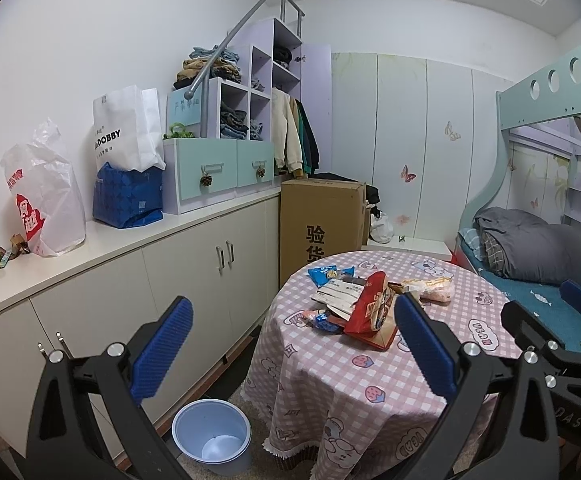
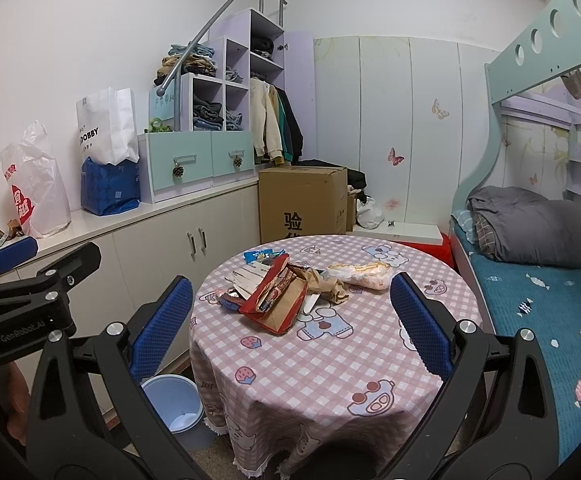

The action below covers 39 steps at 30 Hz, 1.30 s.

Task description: Collect trash

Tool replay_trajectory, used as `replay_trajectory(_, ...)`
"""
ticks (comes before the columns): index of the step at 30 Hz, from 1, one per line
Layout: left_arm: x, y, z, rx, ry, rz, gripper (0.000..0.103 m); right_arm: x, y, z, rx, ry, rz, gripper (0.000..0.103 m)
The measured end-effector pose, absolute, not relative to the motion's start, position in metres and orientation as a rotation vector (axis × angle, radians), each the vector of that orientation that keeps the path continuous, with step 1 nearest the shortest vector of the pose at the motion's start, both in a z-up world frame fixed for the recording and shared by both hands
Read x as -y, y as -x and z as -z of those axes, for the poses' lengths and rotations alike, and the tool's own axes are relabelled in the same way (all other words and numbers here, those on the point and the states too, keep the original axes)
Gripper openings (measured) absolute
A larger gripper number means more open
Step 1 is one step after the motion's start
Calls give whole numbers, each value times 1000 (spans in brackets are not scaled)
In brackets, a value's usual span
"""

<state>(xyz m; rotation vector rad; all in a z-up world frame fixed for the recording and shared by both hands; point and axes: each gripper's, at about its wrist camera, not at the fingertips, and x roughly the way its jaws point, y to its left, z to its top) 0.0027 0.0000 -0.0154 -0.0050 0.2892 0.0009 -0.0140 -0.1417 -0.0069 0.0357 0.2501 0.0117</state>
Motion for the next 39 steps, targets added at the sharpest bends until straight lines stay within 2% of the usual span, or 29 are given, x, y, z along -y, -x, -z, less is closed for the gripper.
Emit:
replay_trajectory(14,5,-16,40,-309,2,1,99,143,7,23,-274,-49,-11,97)
replay_trajectory(39,6,-17,27,-318,-1,1,99,144,11,22,-292,-61,-14,97)
